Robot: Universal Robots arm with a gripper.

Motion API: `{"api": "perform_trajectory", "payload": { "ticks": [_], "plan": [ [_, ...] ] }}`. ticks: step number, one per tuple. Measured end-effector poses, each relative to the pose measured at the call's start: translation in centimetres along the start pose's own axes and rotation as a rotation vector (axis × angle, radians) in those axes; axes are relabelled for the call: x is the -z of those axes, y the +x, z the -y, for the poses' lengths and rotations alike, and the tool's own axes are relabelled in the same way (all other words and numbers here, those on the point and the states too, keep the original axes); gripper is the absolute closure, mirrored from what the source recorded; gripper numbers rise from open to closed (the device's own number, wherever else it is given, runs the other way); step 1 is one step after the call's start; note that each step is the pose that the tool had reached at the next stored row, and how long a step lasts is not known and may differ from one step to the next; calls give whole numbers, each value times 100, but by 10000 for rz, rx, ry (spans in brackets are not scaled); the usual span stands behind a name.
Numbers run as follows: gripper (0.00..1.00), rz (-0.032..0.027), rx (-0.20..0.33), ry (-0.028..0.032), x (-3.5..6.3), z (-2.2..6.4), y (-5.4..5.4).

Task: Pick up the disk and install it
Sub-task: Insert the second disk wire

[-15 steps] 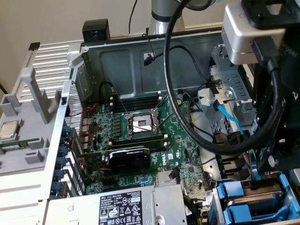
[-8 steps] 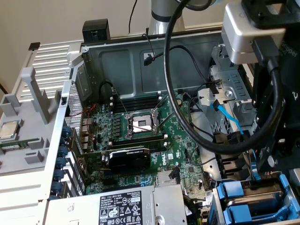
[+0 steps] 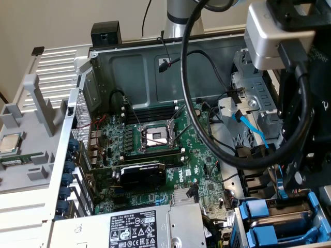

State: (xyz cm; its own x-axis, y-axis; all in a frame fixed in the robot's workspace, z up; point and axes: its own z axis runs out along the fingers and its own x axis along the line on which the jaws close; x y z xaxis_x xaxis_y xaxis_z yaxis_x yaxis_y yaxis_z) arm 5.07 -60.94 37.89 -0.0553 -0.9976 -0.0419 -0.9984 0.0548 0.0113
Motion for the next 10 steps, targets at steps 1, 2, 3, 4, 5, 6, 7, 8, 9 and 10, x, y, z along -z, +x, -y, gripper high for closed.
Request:
{"api": "perform_trajectory", "payload": {
  "ticks": [1,2,3,4,5,6,7,8,9,10],
  "plan": [
    [63,1,0,-7,0,0,0],
    [63,0,-1,-13,0,0,0],
    [63,-2,-1,-19,0,0,0],
    [63,0,-1,-23,0,0,0],
    [63,0,-1,-23,0,0,0],
    [63,0,-1,-23,0,0,0],
    [63,1,-1,-23,0,0,0],
    [63,0,-1,-23,0,0,0],
    [63,0,-1,-23,0,0,0],
    [63,1,-1,-23,0,0,0]
  ]
}}
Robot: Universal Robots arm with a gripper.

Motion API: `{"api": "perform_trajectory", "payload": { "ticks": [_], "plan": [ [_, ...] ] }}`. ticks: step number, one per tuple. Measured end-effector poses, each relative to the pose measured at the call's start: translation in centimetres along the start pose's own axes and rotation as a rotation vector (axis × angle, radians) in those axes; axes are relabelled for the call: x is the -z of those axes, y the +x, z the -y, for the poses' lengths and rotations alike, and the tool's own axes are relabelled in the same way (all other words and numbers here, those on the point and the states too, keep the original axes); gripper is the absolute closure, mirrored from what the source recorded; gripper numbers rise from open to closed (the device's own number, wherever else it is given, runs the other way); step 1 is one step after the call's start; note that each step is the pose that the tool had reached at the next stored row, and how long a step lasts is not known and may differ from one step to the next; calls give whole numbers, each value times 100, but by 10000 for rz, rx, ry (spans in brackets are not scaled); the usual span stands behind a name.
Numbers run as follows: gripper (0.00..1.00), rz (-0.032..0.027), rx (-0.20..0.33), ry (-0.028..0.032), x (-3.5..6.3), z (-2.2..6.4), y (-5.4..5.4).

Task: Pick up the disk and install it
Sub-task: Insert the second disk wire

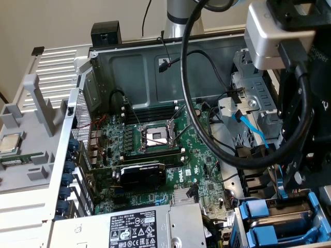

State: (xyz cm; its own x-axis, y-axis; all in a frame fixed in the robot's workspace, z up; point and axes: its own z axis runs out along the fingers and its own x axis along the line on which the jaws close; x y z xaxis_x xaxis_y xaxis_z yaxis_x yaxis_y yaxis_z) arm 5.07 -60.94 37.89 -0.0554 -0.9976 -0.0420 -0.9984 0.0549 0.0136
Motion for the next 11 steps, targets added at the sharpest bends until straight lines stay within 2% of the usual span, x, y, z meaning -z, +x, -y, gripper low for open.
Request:
{"api": "perform_trajectory", "payload": {
  "ticks": [6,8,11],
  "plan": [
    [63,0,0,0,0,0,0],
    [65,0,0,0,0,0,0],
    [84,-1,0,0,0,0,0]
  ]
}}
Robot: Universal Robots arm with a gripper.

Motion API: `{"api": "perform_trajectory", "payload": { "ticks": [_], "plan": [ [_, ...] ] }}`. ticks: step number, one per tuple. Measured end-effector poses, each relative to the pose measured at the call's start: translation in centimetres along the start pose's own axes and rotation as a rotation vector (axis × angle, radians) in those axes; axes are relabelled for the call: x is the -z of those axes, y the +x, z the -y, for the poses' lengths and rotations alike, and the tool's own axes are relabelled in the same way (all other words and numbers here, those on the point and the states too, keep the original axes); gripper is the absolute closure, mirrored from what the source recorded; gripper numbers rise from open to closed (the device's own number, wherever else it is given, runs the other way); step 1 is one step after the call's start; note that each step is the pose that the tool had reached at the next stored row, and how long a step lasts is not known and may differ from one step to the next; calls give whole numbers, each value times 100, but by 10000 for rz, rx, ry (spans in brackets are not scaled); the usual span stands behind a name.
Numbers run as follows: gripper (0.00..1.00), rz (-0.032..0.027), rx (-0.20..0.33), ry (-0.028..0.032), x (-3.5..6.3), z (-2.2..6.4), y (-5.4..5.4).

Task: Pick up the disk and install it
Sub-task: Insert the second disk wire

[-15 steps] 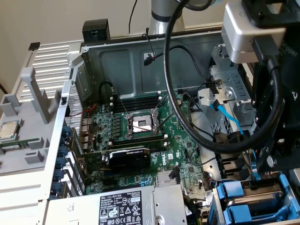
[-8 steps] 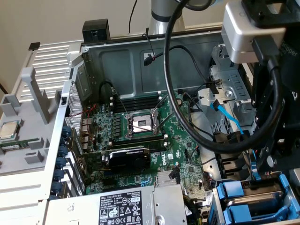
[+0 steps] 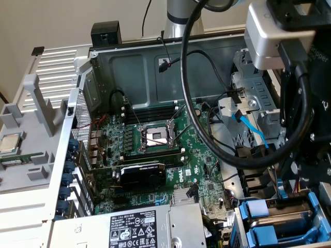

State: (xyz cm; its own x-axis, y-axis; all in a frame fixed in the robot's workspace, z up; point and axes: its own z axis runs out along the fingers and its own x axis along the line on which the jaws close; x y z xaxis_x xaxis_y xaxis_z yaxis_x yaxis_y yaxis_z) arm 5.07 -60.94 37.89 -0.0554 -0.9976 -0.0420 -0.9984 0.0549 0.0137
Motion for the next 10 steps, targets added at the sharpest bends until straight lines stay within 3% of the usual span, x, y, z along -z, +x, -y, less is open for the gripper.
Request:
{"api": "perform_trajectory", "payload": {
  "ticks": [1,10],
  "plan": [
    [89,1,1,0,0,0,0],
    [89,7,196,-3,2,4,-1]
  ]
}}
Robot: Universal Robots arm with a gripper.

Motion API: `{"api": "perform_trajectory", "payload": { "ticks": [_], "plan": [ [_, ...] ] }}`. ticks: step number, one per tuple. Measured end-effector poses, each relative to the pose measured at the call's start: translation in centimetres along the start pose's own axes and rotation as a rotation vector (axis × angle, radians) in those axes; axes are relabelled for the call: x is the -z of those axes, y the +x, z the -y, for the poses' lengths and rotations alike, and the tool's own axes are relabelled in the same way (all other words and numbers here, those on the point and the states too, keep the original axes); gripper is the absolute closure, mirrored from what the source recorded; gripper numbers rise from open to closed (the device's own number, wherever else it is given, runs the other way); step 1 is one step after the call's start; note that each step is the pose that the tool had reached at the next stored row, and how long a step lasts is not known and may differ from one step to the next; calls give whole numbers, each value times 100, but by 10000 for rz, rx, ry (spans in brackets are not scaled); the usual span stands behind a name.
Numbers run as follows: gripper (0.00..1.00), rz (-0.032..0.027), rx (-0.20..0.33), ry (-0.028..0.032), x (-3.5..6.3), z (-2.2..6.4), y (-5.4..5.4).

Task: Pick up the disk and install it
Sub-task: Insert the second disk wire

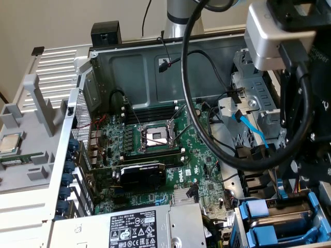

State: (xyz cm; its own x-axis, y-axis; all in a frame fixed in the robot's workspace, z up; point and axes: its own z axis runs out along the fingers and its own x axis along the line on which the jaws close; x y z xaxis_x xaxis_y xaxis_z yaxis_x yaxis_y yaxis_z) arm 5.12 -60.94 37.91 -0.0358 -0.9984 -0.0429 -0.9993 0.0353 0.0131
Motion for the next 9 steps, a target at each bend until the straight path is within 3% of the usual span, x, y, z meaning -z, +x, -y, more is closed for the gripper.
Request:
{"api": "perform_trajectory", "payload": {
  "ticks": [9],
  "plan": [
    [89,-13,1630,-69,-2,0,1]
  ]
}}
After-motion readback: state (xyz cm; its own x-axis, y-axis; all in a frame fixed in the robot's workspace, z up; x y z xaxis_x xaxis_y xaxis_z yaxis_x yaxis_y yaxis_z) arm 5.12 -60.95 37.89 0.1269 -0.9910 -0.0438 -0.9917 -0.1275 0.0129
